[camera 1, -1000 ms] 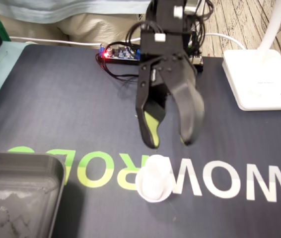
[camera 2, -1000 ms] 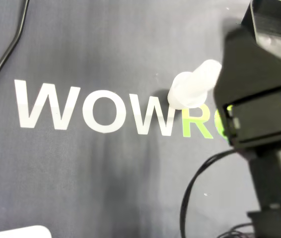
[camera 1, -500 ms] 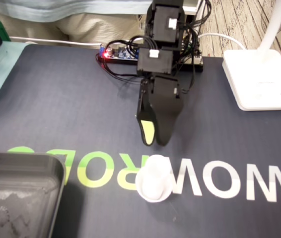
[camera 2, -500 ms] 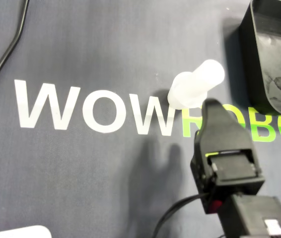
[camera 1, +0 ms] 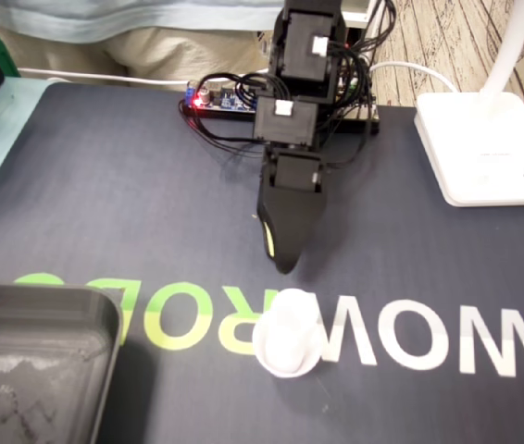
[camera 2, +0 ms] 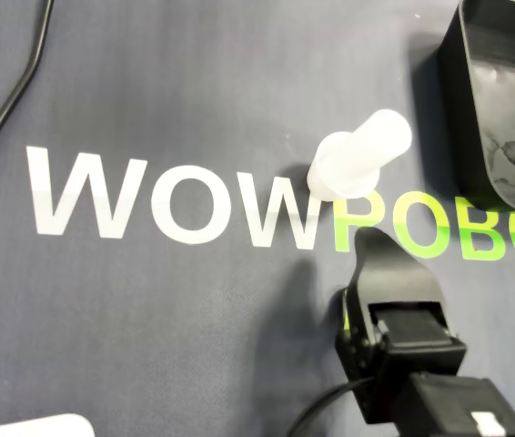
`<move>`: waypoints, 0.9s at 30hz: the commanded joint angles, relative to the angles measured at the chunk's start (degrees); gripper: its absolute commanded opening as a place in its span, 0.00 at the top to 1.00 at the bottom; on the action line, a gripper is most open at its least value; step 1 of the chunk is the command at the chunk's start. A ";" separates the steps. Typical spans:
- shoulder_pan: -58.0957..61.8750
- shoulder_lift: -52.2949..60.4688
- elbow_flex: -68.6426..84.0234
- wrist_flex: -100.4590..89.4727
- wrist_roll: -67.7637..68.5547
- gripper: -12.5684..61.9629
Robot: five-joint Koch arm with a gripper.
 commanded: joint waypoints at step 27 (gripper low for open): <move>-1.41 4.48 4.22 -1.67 3.08 0.37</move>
